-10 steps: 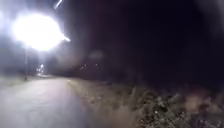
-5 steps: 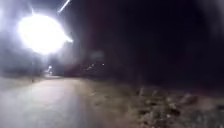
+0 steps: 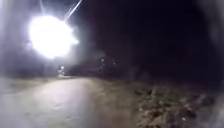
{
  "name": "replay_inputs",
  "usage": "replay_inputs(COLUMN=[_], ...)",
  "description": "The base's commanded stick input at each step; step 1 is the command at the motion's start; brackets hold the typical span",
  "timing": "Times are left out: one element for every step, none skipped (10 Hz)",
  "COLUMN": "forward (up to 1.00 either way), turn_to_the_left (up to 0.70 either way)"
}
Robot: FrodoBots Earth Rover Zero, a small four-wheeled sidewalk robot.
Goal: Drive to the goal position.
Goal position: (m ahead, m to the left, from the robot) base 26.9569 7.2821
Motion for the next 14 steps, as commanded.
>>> replay_inputs(forward=[0.00,0.00,0.00,0.00,0.00,0.00,0.00,0.00,0.00,0.00,0.17,0.85,0.85,0.85], turn_to_the_left=[0.85,0.85,0.85,0.85,0.85,0.85,0.85,0.85,0.85,0.85,0.75,0.34,0.34,0.17])
